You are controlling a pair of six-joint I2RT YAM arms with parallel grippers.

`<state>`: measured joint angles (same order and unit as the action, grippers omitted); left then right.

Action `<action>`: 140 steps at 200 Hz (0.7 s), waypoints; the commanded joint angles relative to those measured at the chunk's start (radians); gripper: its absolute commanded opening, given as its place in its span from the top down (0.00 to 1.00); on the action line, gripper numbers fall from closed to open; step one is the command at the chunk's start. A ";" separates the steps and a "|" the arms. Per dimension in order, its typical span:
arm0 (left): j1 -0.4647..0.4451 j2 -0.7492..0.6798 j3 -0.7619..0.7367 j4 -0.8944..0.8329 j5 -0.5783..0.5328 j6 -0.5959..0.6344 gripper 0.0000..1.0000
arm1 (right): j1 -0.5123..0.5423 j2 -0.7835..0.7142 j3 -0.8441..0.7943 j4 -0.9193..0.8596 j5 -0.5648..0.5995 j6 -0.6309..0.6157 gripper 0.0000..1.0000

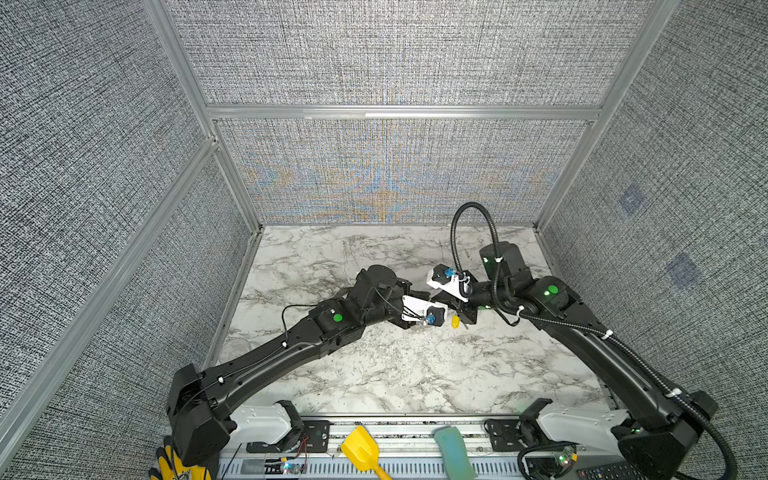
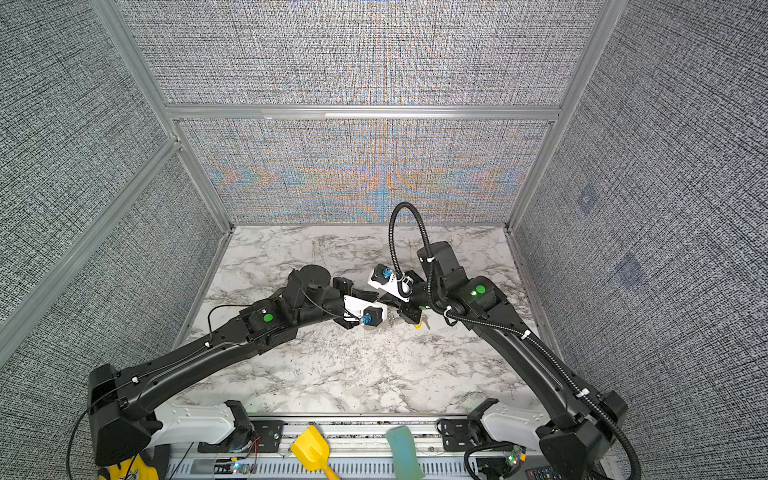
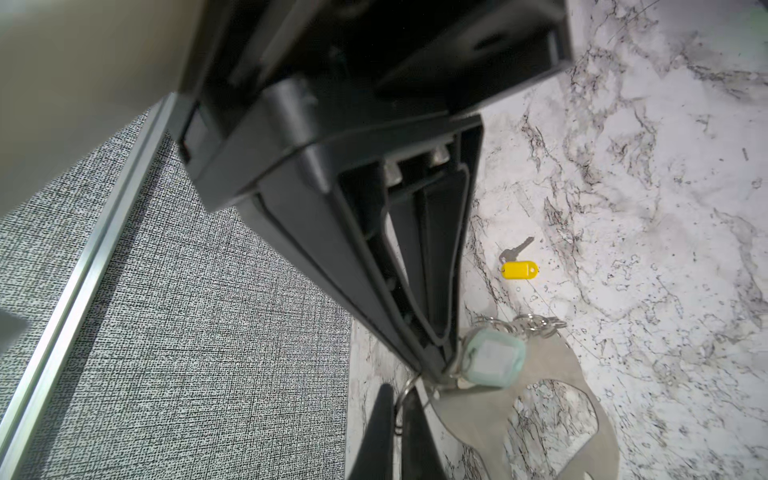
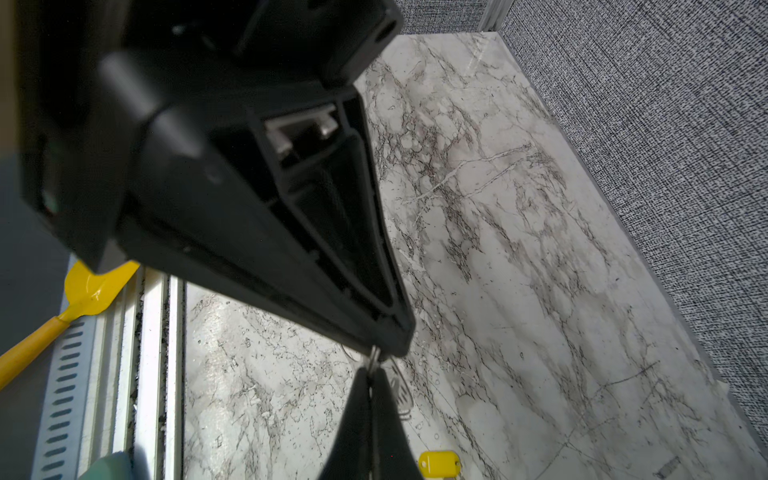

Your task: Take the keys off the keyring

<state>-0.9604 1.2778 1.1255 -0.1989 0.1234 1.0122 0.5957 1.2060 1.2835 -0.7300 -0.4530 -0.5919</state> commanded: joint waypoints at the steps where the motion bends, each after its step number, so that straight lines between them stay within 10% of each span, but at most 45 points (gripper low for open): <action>1: -0.002 0.010 0.013 0.001 0.004 -0.017 1.00 | 0.004 -0.004 0.013 0.008 -0.035 -0.014 1.00; 58: 0.005 0.021 0.041 0.006 0.026 -0.154 1.00 | 0.000 -0.119 -0.093 0.138 0.065 0.034 0.71; 140: 0.089 -0.041 -0.034 0.136 0.259 -0.364 1.00 | -0.005 -0.226 -0.247 0.282 0.158 0.064 0.66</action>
<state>-0.8913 1.2488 1.1023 -0.1490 0.2756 0.7372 0.5896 0.9886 1.0515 -0.5209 -0.3252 -0.5335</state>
